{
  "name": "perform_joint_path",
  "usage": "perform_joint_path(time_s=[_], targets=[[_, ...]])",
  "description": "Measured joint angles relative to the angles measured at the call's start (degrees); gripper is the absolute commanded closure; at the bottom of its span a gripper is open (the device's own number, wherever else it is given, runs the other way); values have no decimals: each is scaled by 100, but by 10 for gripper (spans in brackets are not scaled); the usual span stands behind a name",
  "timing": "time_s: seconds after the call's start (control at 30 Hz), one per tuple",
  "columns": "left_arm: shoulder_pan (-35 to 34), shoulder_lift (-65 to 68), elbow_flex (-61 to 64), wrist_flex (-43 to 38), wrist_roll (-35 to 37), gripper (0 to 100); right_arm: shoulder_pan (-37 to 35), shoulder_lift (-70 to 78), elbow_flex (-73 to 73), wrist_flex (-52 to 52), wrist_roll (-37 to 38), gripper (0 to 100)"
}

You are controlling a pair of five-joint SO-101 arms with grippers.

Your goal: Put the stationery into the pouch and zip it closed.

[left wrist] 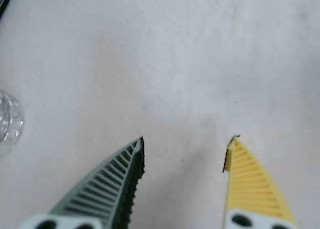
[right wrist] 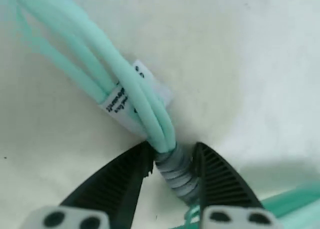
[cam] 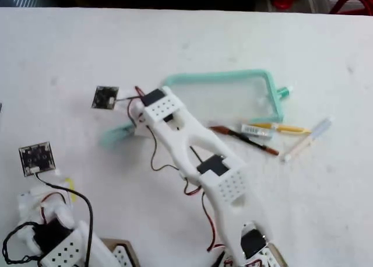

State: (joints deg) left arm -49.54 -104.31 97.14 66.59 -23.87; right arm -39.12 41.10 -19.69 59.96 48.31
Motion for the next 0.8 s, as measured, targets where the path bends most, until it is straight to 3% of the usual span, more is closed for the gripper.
perform_joint_path(time_s=[0.1, 0.27, 0.8], targets=[[0, 0, 0, 0, 0, 728, 18, 26, -70, 88, 448, 987], [0, 0, 0, 0, 0, 728, 26, 35, -211, 149, 413, 982], [0, 0, 0, 0, 0, 727, 1284, -1987, -2514, 545, -1811, 981]])
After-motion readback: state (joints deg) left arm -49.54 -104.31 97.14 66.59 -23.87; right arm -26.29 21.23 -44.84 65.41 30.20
